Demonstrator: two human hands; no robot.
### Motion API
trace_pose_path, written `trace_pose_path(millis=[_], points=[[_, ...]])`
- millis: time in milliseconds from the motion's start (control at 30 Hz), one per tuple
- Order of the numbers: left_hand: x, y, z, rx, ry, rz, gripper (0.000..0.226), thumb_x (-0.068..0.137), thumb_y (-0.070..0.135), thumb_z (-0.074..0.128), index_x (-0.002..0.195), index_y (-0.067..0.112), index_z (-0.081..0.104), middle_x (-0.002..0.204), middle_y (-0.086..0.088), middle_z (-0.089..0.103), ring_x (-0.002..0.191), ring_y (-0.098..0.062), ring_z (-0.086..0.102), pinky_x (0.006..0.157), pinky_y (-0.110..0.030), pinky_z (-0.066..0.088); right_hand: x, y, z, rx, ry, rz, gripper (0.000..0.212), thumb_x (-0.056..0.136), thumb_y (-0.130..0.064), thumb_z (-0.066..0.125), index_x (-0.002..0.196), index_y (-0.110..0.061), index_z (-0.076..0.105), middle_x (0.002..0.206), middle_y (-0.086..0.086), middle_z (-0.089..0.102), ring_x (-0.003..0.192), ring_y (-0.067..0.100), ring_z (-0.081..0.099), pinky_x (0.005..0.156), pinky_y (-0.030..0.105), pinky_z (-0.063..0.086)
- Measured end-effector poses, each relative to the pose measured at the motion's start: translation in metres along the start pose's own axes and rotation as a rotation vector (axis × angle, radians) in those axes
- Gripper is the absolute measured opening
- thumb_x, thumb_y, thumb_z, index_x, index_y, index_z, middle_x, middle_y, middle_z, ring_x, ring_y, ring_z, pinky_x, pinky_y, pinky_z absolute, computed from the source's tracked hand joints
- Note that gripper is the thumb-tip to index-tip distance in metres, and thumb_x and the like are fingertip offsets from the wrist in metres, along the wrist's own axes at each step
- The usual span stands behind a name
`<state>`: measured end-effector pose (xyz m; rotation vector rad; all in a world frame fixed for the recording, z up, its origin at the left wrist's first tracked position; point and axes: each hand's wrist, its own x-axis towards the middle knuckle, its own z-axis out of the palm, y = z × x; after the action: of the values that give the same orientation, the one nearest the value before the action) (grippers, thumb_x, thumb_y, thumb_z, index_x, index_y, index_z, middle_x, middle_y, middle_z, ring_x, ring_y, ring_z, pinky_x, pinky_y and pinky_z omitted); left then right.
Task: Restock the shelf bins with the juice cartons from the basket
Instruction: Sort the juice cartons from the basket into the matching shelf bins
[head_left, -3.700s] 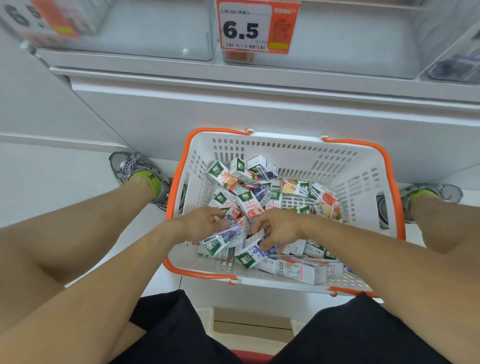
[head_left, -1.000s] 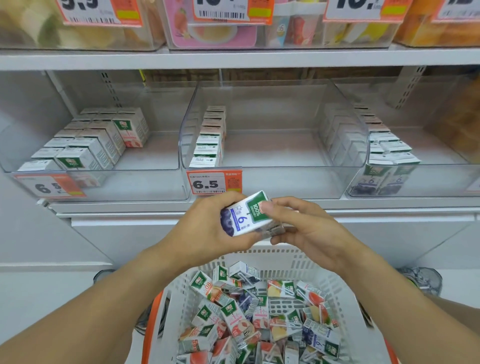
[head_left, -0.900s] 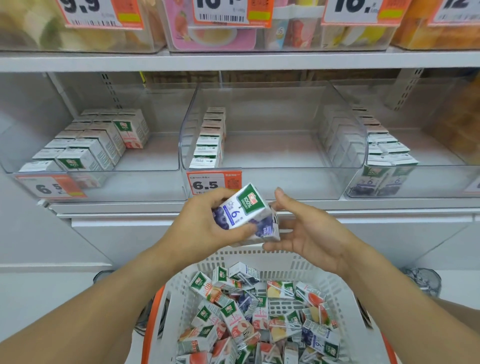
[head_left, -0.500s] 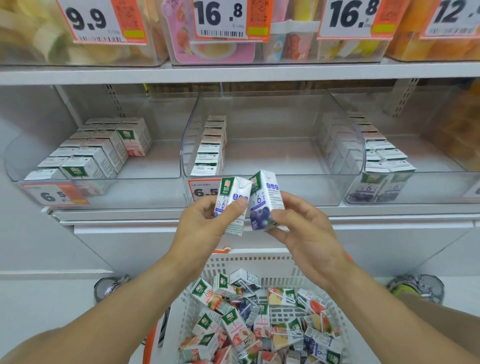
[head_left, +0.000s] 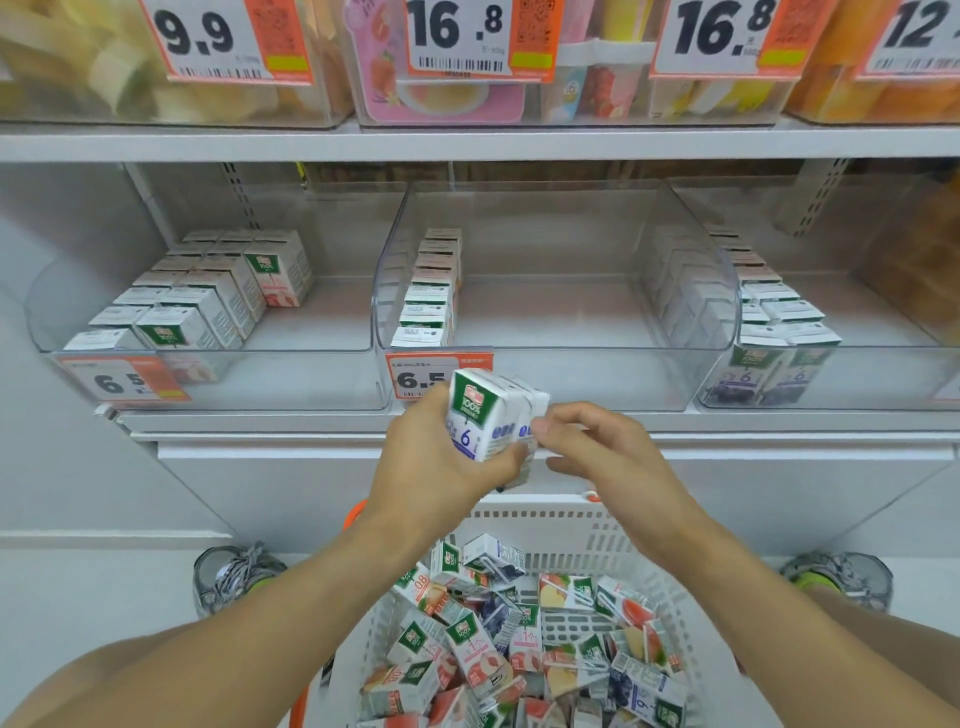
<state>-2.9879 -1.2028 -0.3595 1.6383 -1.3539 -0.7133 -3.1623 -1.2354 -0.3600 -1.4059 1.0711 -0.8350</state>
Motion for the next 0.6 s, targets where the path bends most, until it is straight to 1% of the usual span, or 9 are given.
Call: trace_pose_path(millis=[33,100,167,233,267,333,400,500,600], points=[[-0.001,0.002,0.001,0.068,-0.022,0.04,0.042,0.069,0.03,0.086,0.102,0.026,0.061,0.08,0.007,0.071,0.066,-0.006,0.068,0.06,-0.033,0.059,0.001,-0.003,-0.003,-0.042,0.032,0.008,0.057,0.067,-0.061,0.074,0.115,-0.032,0.065,0.112,-0.007,0.069,0.094,0.013,0.071,0.085,0.035,0.056],[-0.003,0.005,0.006,0.21,-0.071,0.139,0.038,0.073,0.031,0.081,0.103,0.026,0.059,0.078,0.008,0.069,0.065,-0.005,0.065,0.058,-0.028,0.055,-0.001,-0.007,-0.006,-0.115,0.033,0.027,0.071,0.064,-0.067,0.077,0.126,-0.041,0.054,0.114,-0.008,0.062,0.085,0.011,0.072,0.073,0.03,0.057],[-0.005,0.008,0.016,0.298,-0.117,0.22,0.04,0.074,0.025,0.076,0.109,0.028,0.058,0.084,0.009,0.068,0.07,-0.006,0.064,0.059,-0.025,0.052,-0.004,-0.007,-0.007,-0.239,0.046,0.037,0.07,0.067,-0.06,0.082,0.127,-0.044,0.05,0.108,-0.011,0.061,0.077,0.005,0.071,0.064,0.024,0.051],[-0.004,0.01,0.025,0.358,-0.138,0.27,0.05,0.072,0.022,0.074,0.119,0.028,0.057,0.095,0.009,0.068,0.079,-0.009,0.064,0.065,-0.029,0.053,-0.004,-0.004,-0.009,-0.294,0.112,0.023,0.062,0.067,-0.048,0.085,0.119,-0.044,0.053,0.102,-0.011,0.063,0.071,0.004,0.069,0.059,0.024,0.052],[-0.003,0.012,0.03,0.39,-0.134,0.303,0.054,0.071,0.023,0.074,0.122,0.028,0.057,0.099,0.008,0.068,0.083,-0.011,0.063,0.069,-0.031,0.053,-0.005,-0.003,-0.012,-0.271,0.143,0.019,0.059,0.068,-0.043,0.086,0.117,-0.044,0.054,0.101,-0.01,0.065,0.071,0.006,0.07,0.06,0.027,0.055],[0.001,0.016,0.039,0.434,-0.102,0.388,0.059,0.071,0.027,0.076,0.126,0.027,0.056,0.106,0.009,0.068,0.092,-0.013,0.062,0.075,-0.03,0.051,-0.008,-0.002,-0.022,-0.187,0.198,0.014,0.058,0.068,-0.034,0.087,0.116,-0.045,0.056,0.1,-0.005,0.067,0.075,0.012,0.071,0.068,0.037,0.06],[0.003,0.023,0.049,0.445,-0.068,0.483,0.064,0.069,0.028,0.078,0.129,0.026,0.057,0.112,0.009,0.067,0.099,-0.013,0.06,0.082,-0.029,0.05,-0.012,-0.004,-0.036,-0.108,0.236,-0.019,0.058,0.071,-0.026,0.086,0.117,-0.045,0.058,0.1,-0.001,0.067,0.08,0.016,0.072,0.075,0.044,0.061],[0.007,0.04,0.063,0.382,-0.04,0.636,0.07,0.064,0.027,0.082,0.13,0.02,0.059,0.111,0.006,0.067,0.098,-0.012,0.058,0.083,-0.032,0.053,-0.024,-0.007,-0.06,-0.023,0.256,-0.112,0.053,0.075,-0.016,0.084,0.116,-0.041,0.061,0.098,0.006,0.067,0.084,0.021,0.072,0.075,0.047,0.061],[0.012,0.059,0.077,0.276,-0.132,0.779,0.073,0.069,0.037,0.082,0.135,0.02,0.054,0.118,0.007,0.064,0.103,-0.008,0.056,0.09,-0.027,0.048,-0.035,-0.004,-0.088,0.058,0.31,-0.205,0.054,0.063,-0.026,0.083,0.113,-0.034,0.064,0.097,0.006,0.068,0.088,0.025,0.071,0.081,0.05,0.06]])
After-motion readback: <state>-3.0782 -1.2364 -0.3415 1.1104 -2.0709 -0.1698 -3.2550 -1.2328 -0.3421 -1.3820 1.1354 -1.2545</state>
